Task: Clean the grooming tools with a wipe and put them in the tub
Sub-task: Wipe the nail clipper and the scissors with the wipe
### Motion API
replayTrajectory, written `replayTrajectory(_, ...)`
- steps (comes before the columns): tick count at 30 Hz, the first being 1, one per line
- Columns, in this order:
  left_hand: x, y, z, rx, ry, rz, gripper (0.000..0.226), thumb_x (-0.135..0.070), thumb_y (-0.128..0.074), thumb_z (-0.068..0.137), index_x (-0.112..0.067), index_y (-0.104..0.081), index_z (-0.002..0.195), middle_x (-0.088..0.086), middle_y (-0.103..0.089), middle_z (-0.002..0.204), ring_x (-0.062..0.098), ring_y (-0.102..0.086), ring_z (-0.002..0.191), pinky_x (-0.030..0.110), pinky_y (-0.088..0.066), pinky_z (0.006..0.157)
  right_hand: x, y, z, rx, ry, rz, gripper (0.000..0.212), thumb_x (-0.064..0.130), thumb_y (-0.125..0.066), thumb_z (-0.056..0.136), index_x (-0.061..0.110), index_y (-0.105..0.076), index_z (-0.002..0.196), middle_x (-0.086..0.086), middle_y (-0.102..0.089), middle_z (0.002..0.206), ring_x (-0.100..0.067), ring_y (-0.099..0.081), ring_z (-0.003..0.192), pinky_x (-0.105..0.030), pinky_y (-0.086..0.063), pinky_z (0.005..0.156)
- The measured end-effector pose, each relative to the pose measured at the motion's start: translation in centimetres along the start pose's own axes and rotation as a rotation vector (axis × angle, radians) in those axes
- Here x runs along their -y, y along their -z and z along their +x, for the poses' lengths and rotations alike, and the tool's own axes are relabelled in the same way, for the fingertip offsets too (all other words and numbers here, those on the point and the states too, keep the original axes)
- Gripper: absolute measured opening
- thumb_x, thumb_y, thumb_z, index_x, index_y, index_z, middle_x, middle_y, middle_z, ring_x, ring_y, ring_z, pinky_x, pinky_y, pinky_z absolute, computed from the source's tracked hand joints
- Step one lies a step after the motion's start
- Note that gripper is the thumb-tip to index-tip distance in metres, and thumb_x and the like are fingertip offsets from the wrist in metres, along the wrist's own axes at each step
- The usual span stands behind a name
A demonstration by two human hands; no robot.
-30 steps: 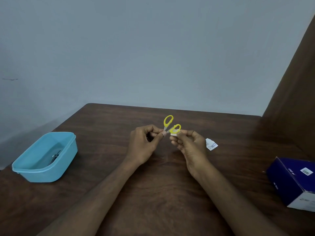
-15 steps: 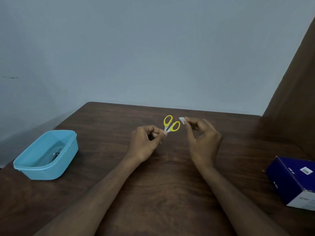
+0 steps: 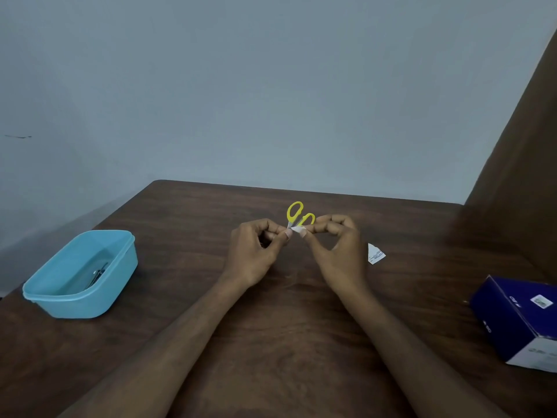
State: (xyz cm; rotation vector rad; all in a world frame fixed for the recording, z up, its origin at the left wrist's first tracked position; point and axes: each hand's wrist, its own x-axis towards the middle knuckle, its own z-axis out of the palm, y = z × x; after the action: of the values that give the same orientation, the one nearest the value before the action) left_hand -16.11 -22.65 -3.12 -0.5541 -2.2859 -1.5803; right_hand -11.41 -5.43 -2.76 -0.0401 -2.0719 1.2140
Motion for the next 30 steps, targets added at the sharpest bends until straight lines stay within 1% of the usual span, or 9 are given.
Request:
replayTrajectory(3, 0.1, 0.0, 0.1, -0.021, 0.022, 0.002, 0.015, -0.028, -0.081, 0.094, -0.028, -0.079, 0.079, -0.009, -0.075, 0.068, 0.012, -0.072, 0.065, 0.036, -0.057, 0.064, 0.5, -0.1, 0.2, -0.034, -0.130, 0.225, 0.008, 0.025, -0.086, 0.089, 0.026, -0.080, 0.084, 0.008, -0.077, 0.095, -0.013, -0.073, 0.086, -0.029, -0.056, 0.075)
replayTrajectory(5, 0.0, 0.0, 0.0, -0.017, 0.033, -0.011, 0.015, -0.029, -0.082, 0.094, -0.028, -0.079, 0.079, -0.008, -0.075, 0.068, 0.010, -0.071, 0.064, 0.032, -0.055, 0.063, 0.3, 0.0, 0.2, -0.093, -0.185, 0.305, 0.007, 0.019, -0.082, 0.093, 0.021, -0.078, 0.087, 0.005, -0.081, 0.089, -0.019, -0.077, 0.084, -0.042, -0.063, 0.079)
replayTrajectory(8, -0.1, -0.1, 0.0, 0.002, 0.041, -0.017, 0.015, -0.030, -0.082, 0.094, -0.028, -0.079, 0.079, -0.004, -0.075, 0.069, 0.022, -0.072, 0.067, 0.041, -0.058, 0.064, -0.2, 0.3, 0.4, -0.157, -0.232, 0.320, 0.013, 0.011, -0.081, 0.091, 0.021, -0.074, 0.086, 0.002, -0.080, 0.084, -0.018, -0.079, 0.082, -0.051, -0.065, 0.084)
replayTrajectory(13, -0.3, -0.1, -0.2, 0.037, 0.027, -0.022, 0.016, -0.030, -0.082, 0.093, -0.028, -0.078, 0.078, -0.005, -0.073, 0.066, 0.021, -0.071, 0.066, 0.036, -0.055, 0.063, 0.4, 1.0, 0.4, -0.236, -0.096, 0.195, 0.018, 0.016, -0.088, 0.085, 0.027, -0.074, 0.085, 0.010, -0.078, 0.082, -0.006, -0.076, 0.077, -0.036, -0.065, 0.080)
replayTrajectory(17, -0.5, -0.3, -0.4, 0.062, 0.014, -0.014, 0.017, -0.028, -0.082, 0.094, -0.024, -0.078, 0.078, -0.004, -0.073, 0.067, 0.023, -0.071, 0.068, 0.037, -0.056, 0.065, 0.6, 1.9, 0.5, -0.230, 0.250, -0.095, 0.012, 0.011, -0.085, 0.086, 0.020, -0.079, 0.091, 0.015, -0.077, 0.088, -0.008, -0.073, 0.086, -0.027, -0.057, 0.079)
replayTrajectory(21, -0.4, -0.1, -0.3, 0.085, 0.005, -0.023, 0.014, -0.027, -0.081, 0.095, -0.023, -0.079, 0.082, -0.005, -0.076, 0.071, 0.017, -0.074, 0.071, 0.045, -0.061, 0.074, -0.2, 1.2, 0.5, -0.089, 0.392, -0.306, 0.020, 0.003, -0.084, 0.079, 0.019, -0.079, 0.091, 0.012, -0.074, 0.084, -0.022, -0.063, 0.087, -0.036, -0.053, 0.077)
replayTrajectory(26, -0.3, -0.1, -0.3, 0.075, 0.012, -0.029, 0.013, -0.027, -0.081, 0.095, -0.022, -0.079, 0.083, -0.006, -0.077, 0.073, 0.014, -0.076, 0.075, 0.047, -0.061, 0.077, 0.0, 0.7, 0.0, -0.054, 0.380, -0.427, 0.016, 0.018, -0.082, 0.083, 0.029, -0.077, 0.092, 0.017, -0.071, 0.082, -0.016, -0.061, 0.087, -0.040, -0.044, 0.084)
replayTrajectory(28, -0.1, 0.0, -0.3, 0.072, 0.003, -0.007, 0.013, -0.027, -0.081, 0.095, -0.024, -0.079, 0.083, -0.007, -0.077, 0.073, 0.014, -0.075, 0.075, 0.045, -0.061, 0.075, 0.2, 0.5, -0.2, 0.012, 0.251, -0.274, 0.014, 0.016, -0.083, 0.086, 0.028, -0.077, 0.090, 0.021, -0.073, 0.081, -0.007, -0.064, 0.081, -0.031, -0.047, 0.078)
replayTrajectory(30, 0.0, 0.0, -0.2, 0.055, -0.003, 0.012, 0.013, -0.028, -0.081, 0.094, -0.028, -0.078, 0.081, -0.008, -0.076, 0.072, 0.013, -0.074, 0.072, 0.040, -0.059, 0.071, 0.4, 0.5, -0.1, 0.046, -0.004, -0.002, 0.010, 0.016, -0.086, 0.087, 0.023, -0.078, 0.086, 0.017, -0.077, 0.080, 0.001, -0.068, 0.073, -0.016, -0.046, 0.067)
